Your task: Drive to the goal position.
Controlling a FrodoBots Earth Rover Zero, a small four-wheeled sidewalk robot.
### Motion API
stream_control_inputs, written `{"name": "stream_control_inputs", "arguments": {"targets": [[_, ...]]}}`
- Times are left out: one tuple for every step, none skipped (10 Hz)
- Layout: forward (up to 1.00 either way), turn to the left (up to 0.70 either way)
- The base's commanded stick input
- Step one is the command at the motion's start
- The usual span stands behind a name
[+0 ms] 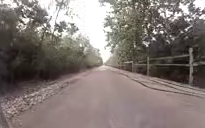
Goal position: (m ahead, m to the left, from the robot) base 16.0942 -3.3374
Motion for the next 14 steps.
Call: {"name": "stream_control_inputs", "arguments": {"targets": [[0.7, 0.0], [0.7, 0.0], [0.7, 0.0], [0.7, 0.0], [0.7, 0.0], [0.7, 0.0], [0.7, 0.0], [0.7, 0.0], [0.7, 0.0], [0.7, 0.0], [0.7, 0.0], [0.7, 0.0], [0.7, 0.0], [0.7, 0.0]]}}
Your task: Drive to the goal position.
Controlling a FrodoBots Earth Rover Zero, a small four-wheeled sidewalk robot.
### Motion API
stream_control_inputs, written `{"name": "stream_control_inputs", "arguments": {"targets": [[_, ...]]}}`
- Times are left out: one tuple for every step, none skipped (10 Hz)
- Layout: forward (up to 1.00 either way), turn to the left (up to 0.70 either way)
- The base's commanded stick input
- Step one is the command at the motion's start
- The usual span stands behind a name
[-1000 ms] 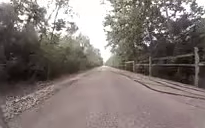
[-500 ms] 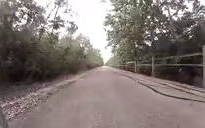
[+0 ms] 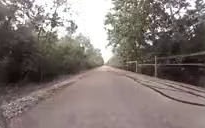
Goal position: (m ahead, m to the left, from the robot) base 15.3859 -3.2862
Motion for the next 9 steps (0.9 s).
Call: {"name": "stream_control_inputs", "arguments": {"targets": [[0.7, 0.05], [0.7, 0.16], [0.7, 0.13], [0.7, 0.08], [0.7, 0.03], [0.7, 0.02], [0.7, 0.02], [0.7, 0.02], [0.7, 0.02]]}}
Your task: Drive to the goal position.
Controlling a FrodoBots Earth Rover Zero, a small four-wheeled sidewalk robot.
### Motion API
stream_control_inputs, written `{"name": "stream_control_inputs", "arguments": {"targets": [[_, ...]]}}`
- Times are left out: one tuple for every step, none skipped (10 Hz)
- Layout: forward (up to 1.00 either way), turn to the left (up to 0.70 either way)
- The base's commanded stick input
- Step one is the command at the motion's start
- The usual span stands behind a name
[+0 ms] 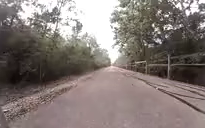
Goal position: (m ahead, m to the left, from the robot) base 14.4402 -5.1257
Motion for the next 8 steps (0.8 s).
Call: {"name": "stream_control_inputs", "arguments": {"targets": [[0.7, 0.02], [0.7, 0.02], [0.7, 0.02], [0.7, 0.02], [0.7, 0.02], [0.7, 0.02], [0.7, 0.02], [0.7, 0.02]]}}
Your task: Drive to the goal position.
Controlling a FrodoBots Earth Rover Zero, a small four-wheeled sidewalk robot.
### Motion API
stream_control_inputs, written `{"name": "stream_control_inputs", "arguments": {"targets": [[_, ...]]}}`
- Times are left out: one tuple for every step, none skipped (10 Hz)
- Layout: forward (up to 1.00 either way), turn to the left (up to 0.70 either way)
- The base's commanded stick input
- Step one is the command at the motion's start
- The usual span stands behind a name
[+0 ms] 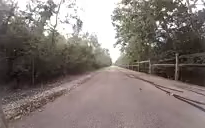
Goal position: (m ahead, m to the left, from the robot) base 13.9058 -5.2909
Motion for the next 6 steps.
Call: {"name": "stream_control_inputs", "arguments": {"targets": [[0.7, 0.02], [0.7, 0.01], [0.7, 0.0], [0.7, 0.0], [0.7, 0.0], [0.7, 0.0]]}}
